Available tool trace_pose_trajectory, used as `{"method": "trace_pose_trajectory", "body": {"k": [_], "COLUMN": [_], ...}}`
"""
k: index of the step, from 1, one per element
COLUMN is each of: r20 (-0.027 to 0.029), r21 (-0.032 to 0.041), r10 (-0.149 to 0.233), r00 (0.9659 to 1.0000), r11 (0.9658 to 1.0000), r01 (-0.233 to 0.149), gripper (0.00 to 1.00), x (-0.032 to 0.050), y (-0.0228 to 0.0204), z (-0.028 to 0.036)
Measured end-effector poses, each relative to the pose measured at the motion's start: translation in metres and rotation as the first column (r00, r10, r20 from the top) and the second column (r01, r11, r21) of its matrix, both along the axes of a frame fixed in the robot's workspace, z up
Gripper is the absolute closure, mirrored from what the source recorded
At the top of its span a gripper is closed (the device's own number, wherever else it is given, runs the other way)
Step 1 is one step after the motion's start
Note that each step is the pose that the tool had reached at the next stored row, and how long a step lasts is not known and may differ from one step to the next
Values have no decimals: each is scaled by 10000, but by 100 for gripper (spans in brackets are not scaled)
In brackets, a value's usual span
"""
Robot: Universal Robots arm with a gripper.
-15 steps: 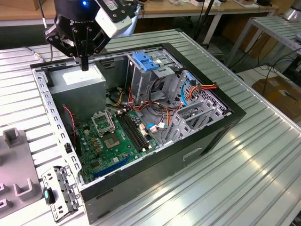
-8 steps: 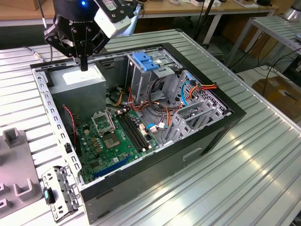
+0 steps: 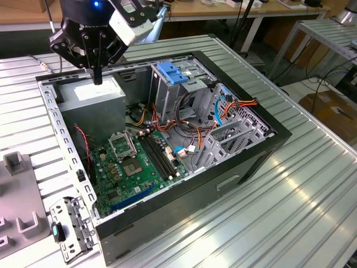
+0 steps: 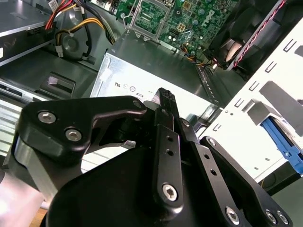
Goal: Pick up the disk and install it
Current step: 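Reach for the disk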
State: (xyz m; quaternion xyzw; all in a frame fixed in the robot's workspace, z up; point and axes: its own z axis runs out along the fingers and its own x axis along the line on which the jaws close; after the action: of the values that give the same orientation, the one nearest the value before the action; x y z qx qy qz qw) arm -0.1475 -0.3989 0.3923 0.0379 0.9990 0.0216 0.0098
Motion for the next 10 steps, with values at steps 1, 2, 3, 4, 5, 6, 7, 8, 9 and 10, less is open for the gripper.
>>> {"method": "trace_pose_trajectory", "body": {"k": [1, 2, 3, 4, 5, 6, 7, 8, 9, 10], "r20": [-1, -2, -3, -4, -6, -6, -7, -8, -7, -8], "r21": [0, 1, 0, 0, 0, 0, 0, 0, 0, 0], "r10": [0, 0, 0, 0, 0, 0, 0, -1, 0, 0], "r00": [10000, 10000, 10000, 10000, 10000, 10000, 10000, 10000, 10000, 10000], "r11": [10000, 10000, 10000, 10000, 10000, 10000, 10000, 10000, 10000, 10000], "r01": [0, 0, 0, 0, 0, 0, 0, 1, 0, 0], "gripper": [89, 89, 89, 89, 89, 89, 89, 89, 89, 89], "x": [-5, -8, -12, -19, -23, -27, -33, -37, -41, -45], "y": [0, 0, 0, 0, 0, 0, 0, 0, 0, 0], "z": [0, -1, -1, -1, -1, -1, -1, -1, -1, -1]}}
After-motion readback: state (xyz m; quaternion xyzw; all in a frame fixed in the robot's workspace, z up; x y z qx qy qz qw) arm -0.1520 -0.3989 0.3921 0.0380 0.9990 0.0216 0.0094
